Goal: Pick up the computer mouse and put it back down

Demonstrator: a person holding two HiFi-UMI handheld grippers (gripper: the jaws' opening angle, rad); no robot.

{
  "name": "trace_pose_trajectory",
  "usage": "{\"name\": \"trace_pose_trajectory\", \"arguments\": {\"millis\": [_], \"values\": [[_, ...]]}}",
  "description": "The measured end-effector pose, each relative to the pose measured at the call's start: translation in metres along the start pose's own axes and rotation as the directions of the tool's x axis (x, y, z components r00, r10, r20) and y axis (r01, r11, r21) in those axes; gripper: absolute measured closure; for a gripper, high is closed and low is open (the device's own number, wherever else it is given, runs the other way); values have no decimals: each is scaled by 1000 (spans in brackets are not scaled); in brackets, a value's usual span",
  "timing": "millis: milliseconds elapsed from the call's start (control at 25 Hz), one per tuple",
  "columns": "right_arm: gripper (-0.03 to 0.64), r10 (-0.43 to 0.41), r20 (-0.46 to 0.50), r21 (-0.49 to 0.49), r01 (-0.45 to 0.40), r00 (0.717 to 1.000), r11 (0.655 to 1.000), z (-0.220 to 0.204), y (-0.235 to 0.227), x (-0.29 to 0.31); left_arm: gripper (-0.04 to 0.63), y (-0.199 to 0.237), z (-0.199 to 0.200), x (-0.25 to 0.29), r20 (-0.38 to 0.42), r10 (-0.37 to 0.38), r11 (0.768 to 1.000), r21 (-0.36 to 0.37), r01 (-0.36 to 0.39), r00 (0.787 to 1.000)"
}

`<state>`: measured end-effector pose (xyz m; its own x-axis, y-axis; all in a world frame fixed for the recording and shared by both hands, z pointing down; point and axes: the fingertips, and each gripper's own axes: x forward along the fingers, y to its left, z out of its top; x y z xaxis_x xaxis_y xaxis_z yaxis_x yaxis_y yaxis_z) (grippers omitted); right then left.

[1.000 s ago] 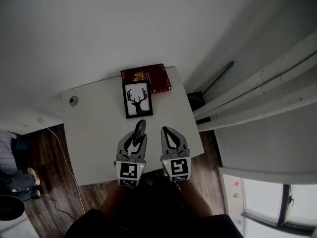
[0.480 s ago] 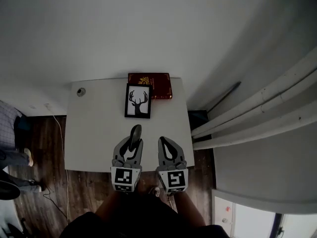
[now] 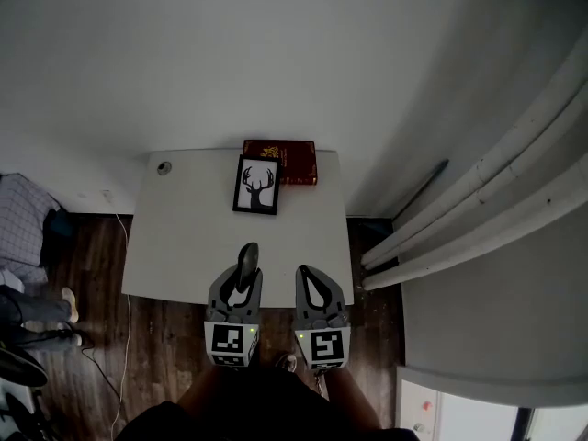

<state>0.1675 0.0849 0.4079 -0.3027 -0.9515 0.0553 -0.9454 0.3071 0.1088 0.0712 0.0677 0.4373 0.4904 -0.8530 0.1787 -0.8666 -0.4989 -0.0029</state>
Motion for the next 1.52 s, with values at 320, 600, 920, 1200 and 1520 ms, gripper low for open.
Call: {"name": "trace_pose_trajectory", "arguments": {"millis": [320, 600, 920, 1200, 1520], "values": [[595, 18, 40, -11, -18, 999, 1000, 1, 8, -27, 469, -23, 11, -29, 30, 12, 996, 90, -15, 999], [595, 8, 51, -11, -8, 999, 1000, 14, 8, -38, 469, -33, 15, -35, 42, -9, 995, 97, 5, 999], [595, -2, 52, -12, 2, 999, 1000, 10, 7, -44, 469, -37, 16, -39, 47, -21, 996, 89, 16, 999], [595, 14, 44, -6, -13, 999, 1000, 10, 13, -45, 469, -36, 14, -45, 50, -6, 996, 94, 1, 999], [596, 57, 50, -8, -57, 997, 998, 2, 25, -44, 469, -29, 2, -56, 30, 31, 996, 80, -34, 999]]}}
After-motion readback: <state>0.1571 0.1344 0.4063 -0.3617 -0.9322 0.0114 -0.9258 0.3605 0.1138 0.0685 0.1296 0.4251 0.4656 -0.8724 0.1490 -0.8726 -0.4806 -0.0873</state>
